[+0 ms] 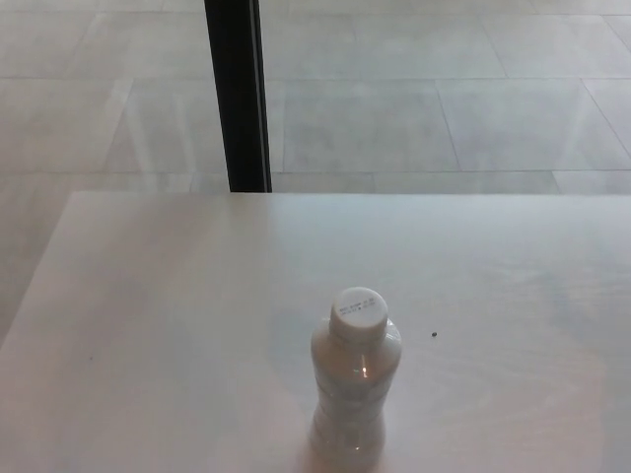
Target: The robot uses its left hand to to lift the bottle kept on the middle of the desk and tilts it towards its right hand. It then uses its right hand to rotate its cap to open it and places the bottle and cap back on the desk
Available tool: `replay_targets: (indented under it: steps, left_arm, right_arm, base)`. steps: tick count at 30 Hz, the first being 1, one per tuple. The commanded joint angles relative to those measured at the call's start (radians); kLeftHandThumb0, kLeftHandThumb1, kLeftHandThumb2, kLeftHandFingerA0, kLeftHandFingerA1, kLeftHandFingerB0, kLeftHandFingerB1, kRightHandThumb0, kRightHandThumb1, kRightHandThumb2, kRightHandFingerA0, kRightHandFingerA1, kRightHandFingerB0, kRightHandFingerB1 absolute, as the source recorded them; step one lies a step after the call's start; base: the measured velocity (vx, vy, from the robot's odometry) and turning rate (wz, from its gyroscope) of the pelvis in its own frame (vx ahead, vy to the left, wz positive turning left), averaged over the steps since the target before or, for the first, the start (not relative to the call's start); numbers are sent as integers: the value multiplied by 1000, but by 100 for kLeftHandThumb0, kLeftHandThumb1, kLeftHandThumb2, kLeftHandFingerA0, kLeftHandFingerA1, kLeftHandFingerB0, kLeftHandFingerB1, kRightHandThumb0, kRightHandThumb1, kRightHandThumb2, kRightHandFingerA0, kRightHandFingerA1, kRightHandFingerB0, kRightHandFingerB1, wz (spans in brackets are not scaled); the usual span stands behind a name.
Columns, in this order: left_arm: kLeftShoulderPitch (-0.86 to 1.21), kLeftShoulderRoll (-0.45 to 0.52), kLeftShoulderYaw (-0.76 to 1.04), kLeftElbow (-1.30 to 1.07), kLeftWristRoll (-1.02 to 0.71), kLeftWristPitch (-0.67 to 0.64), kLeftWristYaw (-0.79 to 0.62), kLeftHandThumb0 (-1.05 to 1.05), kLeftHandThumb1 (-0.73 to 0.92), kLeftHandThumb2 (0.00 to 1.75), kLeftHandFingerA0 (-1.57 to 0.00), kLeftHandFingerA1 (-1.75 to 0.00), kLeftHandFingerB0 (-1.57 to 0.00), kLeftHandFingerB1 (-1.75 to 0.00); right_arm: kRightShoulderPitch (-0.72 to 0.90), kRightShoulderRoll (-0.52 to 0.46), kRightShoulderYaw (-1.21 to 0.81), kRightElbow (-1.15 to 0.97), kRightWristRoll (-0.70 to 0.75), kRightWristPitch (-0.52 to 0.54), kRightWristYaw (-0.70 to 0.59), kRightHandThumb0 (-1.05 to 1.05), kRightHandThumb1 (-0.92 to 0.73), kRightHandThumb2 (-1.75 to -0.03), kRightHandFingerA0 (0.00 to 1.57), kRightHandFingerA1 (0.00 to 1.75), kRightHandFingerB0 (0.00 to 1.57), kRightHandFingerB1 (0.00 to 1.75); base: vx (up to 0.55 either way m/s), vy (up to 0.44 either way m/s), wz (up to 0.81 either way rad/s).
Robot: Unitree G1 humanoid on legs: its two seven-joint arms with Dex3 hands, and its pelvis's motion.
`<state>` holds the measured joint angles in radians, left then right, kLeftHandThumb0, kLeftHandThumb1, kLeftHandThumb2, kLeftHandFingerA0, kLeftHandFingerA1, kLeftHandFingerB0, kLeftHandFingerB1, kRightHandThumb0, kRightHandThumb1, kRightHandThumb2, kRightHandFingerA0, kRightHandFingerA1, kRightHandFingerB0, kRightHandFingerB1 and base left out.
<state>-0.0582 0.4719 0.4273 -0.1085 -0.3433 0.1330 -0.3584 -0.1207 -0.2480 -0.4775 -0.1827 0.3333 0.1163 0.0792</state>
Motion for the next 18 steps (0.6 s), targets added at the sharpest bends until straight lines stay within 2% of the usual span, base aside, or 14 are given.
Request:
replay_targets:
  steps: [1,2,3,4,5,6,8,13,14,15,17,18]
  left_arm:
    - [-13,-103,-177,-218,43,178,126,-81,39,82,0,-22,-9,-19]
    - [-13,-104,-177,-222,44,182,128,-81,39,82,0,-22,-9,-19]
    - [-4,-118,-194,-236,51,193,136,-68,54,57,0,-14,-2,-32]
    - [4,-130,-210,-232,59,164,126,-76,35,78,0,-22,-4,-23]
    - [22,-129,-241,-273,60,225,130,-71,35,79,0,-23,-2,-24]
    - [24,-127,-245,-278,59,235,129,-72,36,79,0,-21,0,-18]
    - [37,-127,-264,-276,66,228,112,-67,32,77,0,-24,0,-22]
    - [52,-107,-322,-251,107,214,92,-76,37,80,0,-21,-2,-20]
    - [55,-97,-333,-251,115,221,87,-74,40,84,0,-27,0,-23]
    - [57,-86,-343,-248,122,222,76,-73,38,83,0,-29,-2,-23]
    - [60,-75,-360,-242,134,211,69,-73,38,83,0,-31,0,-24]
    - [63,-68,-380,-236,153,203,65,-66,55,58,0,-14,0,-30]
  right_arm:
    - [44,68,135,-96,-9,81,-14,-69,-80,-65,23,46,12,24]
    - [45,68,136,-97,-9,81,-15,-69,-80,-65,23,46,12,24]
    - [52,73,146,-98,-8,84,-14,-72,-63,-97,18,55,4,37]
    - [57,77,154,-100,-14,89,-19,-67,-80,-63,23,45,11,28]
    - [67,81,164,-98,-17,90,-19,-72,-63,-97,20,55,6,39]
    - [66,81,167,-98,-18,91,-20,-71,-62,-96,20,55,6,42]
    - [68,83,174,-97,-18,94,-19,-70,-62,-96,21,55,6,41]
    - [68,86,181,-100,-13,104,-22,-70,-62,-96,23,56,7,42]
    - [67,86,181,-100,-13,104,-22,-68,-78,-64,28,49,16,28]
    - [67,86,183,-102,-15,106,-24,-69,-63,-98,24,57,8,43]
    - [66,86,184,-105,-15,111,-27,-70,-63,-98,25,58,10,43]
    - [65,86,184,-106,-14,116,-29,-70,-62,-96,27,59,13,44]
  base:
    - [0,0,0]
    - [0,0,0]
    - [0,0,0]
    - [0,0,0]
    - [0,0,0]
    - [0,0,0]
    - [0,0,0]
    - [0,0,0]
    - [0,0,0]
    - [0,0,0]
    - [0,0,0]
    - [0,0,0]
